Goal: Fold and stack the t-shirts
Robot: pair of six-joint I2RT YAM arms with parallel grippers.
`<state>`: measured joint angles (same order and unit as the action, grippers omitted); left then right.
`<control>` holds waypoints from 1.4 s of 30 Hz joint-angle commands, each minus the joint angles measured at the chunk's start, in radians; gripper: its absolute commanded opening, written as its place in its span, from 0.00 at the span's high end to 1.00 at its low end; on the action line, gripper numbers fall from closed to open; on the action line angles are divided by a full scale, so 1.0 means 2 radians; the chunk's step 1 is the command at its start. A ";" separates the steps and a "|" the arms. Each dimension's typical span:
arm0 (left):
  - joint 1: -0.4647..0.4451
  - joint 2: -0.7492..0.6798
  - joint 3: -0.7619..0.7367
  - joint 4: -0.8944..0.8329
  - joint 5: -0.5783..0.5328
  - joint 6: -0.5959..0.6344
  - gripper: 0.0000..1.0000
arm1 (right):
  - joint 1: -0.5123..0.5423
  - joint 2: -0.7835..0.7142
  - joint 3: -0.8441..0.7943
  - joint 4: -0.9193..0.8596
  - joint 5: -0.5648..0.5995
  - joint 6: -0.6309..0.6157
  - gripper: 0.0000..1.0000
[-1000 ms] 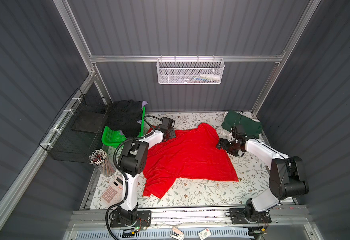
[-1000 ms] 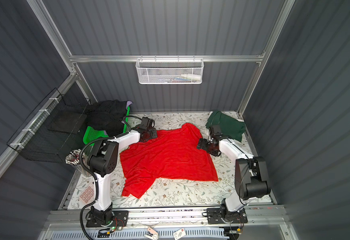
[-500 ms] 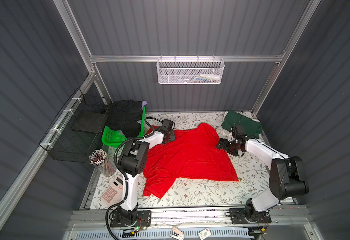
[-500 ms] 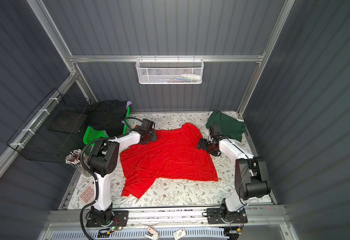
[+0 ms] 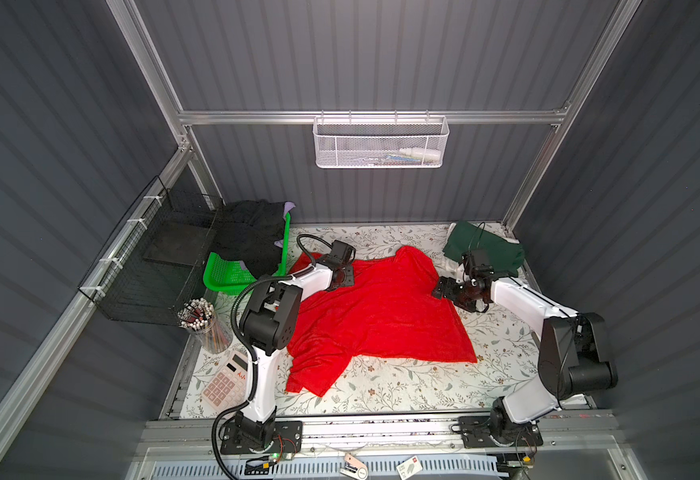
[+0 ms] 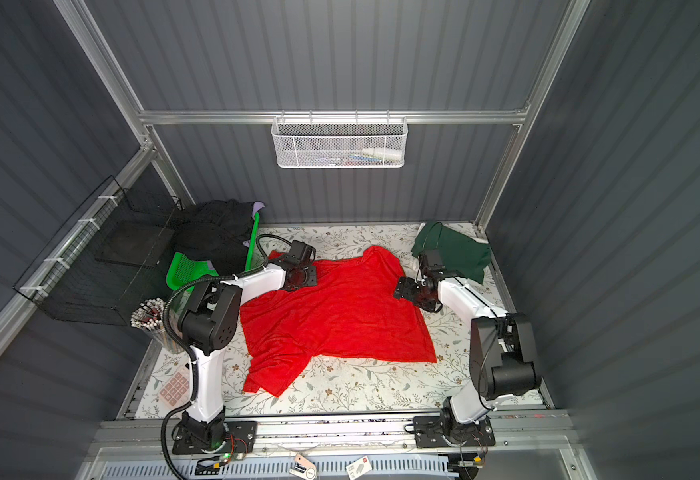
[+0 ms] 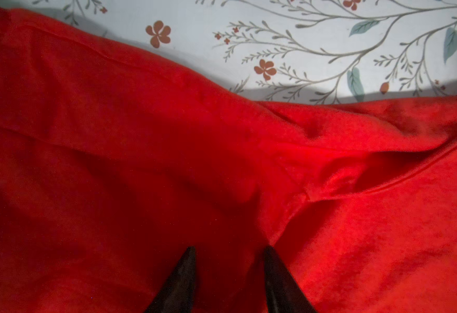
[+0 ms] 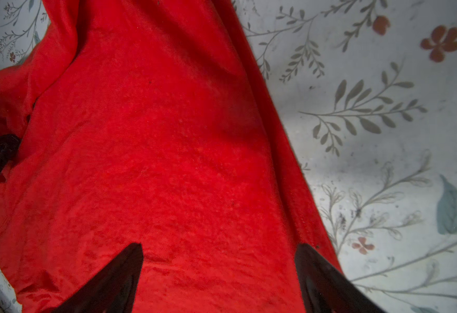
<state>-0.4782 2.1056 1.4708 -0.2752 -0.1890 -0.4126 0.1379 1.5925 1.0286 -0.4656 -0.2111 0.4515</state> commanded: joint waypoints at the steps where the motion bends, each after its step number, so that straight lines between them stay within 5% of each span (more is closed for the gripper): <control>1: -0.003 -0.006 0.006 -0.023 -0.025 0.019 0.56 | -0.001 0.006 0.011 -0.009 -0.005 -0.007 0.10; 7: -0.003 0.014 0.023 -0.034 -0.052 0.017 0.58 | -0.001 0.008 0.013 -0.009 -0.011 -0.007 0.10; 13: -0.003 0.029 0.050 -0.035 -0.048 0.020 0.70 | -0.001 0.015 0.016 -0.011 -0.012 -0.012 0.11; 19: -0.003 0.026 0.063 -0.031 -0.051 0.034 1.00 | -0.001 0.023 0.015 0.000 -0.014 -0.011 0.11; 33: -0.003 -0.022 0.062 -0.033 -0.051 0.052 1.00 | -0.001 0.046 0.050 0.007 -0.025 -0.015 0.13; 42: -0.003 -0.108 -0.004 -0.010 -0.070 0.053 1.00 | -0.001 0.160 0.219 -0.038 0.015 -0.047 0.14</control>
<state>-0.4789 1.9450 1.5074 -0.3145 -0.2996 -0.3225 0.1379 1.8484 1.3888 -0.5022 -0.2111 0.3767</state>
